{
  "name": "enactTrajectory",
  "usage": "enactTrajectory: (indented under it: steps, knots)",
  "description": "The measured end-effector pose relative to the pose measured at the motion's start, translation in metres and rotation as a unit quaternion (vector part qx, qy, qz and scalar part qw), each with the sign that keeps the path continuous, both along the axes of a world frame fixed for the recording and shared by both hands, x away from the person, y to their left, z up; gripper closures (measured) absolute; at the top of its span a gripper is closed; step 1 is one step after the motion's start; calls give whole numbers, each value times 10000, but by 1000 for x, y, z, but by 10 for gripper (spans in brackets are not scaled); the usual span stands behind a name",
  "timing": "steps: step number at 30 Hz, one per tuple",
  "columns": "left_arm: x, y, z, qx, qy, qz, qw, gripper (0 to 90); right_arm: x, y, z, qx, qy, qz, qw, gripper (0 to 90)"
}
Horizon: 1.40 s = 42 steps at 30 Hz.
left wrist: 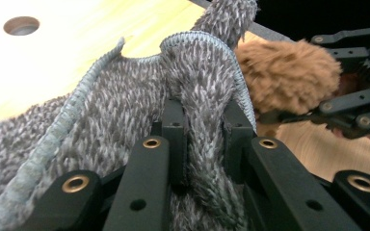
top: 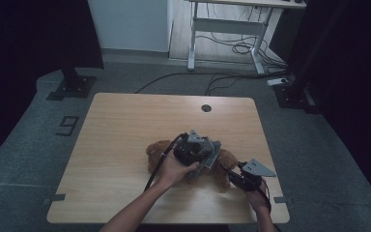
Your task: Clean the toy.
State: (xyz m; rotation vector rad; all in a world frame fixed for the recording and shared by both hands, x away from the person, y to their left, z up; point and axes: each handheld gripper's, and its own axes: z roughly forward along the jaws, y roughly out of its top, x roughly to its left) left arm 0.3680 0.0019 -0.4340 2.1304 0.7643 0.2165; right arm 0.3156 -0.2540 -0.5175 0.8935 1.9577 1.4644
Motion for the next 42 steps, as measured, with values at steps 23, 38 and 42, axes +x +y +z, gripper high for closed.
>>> enactTrajectory:
  steps: [23, 38, 42]
  knots:
    - [1, 89, 19, -698, 149, 442, 9965, 758, -1, -2, -2, -48, -85, 36, 9999, 622]
    - [-2, -26, 23, -150, -50, -305, 9994, 750, -1, 0, -4, 7, -92, 18, 10000, 621]
    - [0, -40, 4, 224, -6, -288, 9993, 749, -1, 0, -4, 1, -95, 31, 10000, 622]
